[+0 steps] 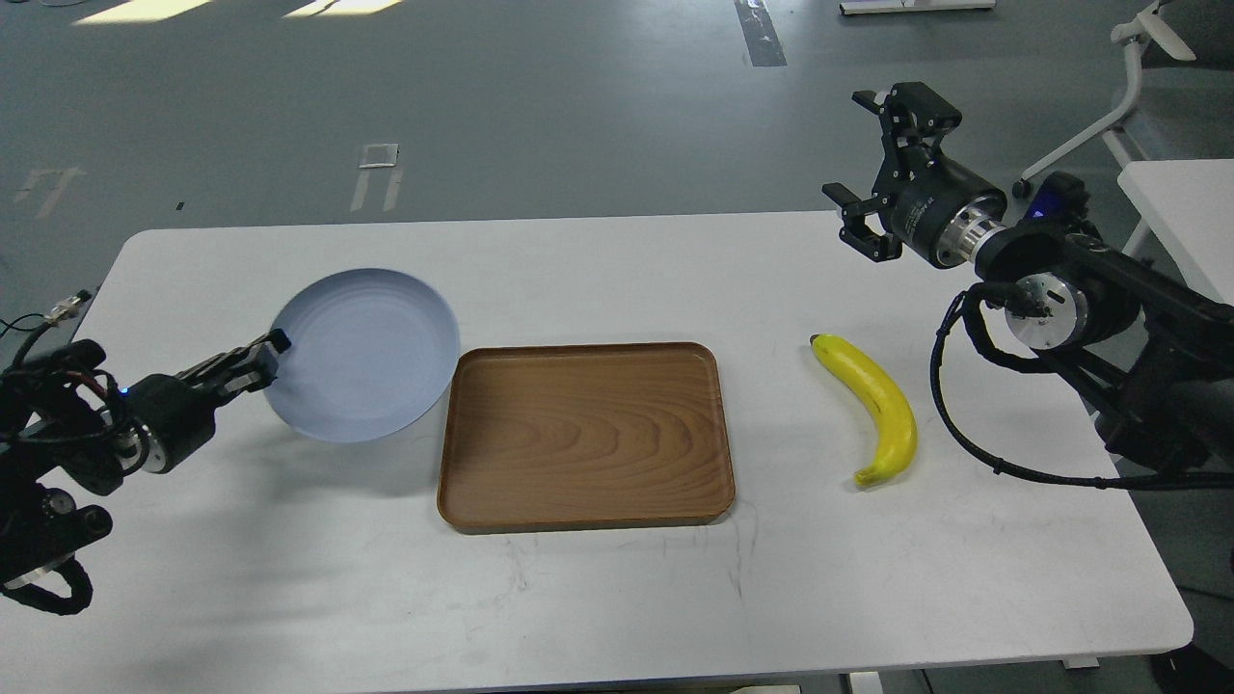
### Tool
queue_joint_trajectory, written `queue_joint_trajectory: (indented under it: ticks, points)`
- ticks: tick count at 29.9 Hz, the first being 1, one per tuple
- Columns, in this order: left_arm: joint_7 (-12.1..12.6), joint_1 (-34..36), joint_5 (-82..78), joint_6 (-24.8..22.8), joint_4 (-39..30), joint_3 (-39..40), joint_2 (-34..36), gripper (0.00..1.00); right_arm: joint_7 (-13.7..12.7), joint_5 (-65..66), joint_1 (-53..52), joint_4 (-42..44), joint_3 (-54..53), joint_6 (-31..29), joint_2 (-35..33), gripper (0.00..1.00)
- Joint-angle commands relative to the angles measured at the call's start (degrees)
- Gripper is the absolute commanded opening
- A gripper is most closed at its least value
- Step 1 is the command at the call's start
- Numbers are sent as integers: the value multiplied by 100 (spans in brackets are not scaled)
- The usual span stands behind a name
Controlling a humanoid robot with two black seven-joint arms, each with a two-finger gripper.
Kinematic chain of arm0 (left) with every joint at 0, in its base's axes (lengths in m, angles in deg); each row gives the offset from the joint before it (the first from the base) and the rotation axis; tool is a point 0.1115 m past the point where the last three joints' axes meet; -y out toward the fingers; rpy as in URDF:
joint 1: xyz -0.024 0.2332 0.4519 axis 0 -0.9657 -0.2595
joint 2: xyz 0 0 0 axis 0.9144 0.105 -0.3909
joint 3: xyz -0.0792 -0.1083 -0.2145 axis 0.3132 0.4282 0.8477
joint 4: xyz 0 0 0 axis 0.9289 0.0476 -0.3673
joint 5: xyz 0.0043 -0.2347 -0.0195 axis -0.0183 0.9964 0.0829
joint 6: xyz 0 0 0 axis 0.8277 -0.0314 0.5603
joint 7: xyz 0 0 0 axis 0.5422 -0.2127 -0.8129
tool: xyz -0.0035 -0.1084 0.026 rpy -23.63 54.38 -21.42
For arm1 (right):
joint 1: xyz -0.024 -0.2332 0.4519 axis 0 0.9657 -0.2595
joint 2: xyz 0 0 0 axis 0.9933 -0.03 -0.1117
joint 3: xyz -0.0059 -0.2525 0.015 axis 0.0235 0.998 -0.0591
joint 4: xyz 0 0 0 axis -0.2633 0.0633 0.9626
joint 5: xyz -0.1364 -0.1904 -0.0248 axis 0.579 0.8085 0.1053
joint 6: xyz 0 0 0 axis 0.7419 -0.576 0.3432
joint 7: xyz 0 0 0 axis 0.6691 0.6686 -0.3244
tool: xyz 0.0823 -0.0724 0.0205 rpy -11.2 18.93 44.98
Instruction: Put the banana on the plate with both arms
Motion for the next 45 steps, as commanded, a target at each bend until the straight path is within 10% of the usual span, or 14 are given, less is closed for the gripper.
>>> queue_joint_trajectory:
  ticks: [1, 14, 29, 37, 45]
  points:
    - [-1, 352, -146, -72, -477, -42, -207, 0, 6, -2, -11, -30, 18, 0, -47, 100]
    - [-1, 572, -797, -222, 1085, -797, -2430, 0, 6, -2, -11, -267, -35, 9, -636, 100]
    - [-1, 537, -780, -222, 1614, -1009, -2879, 0, 24, -11, 86, -346, -70, 0, -768, 100]
    - [-1, 598, -587, -160, 1623, -799, -2818, 96, 24, 7, 86, -364, 0, -18, -907, 100]
    - [-1, 888, 1398, -265, 1597, 590, -2607, 97, 32, 2892, -37, -873, 1000, -53, -1558, 100]
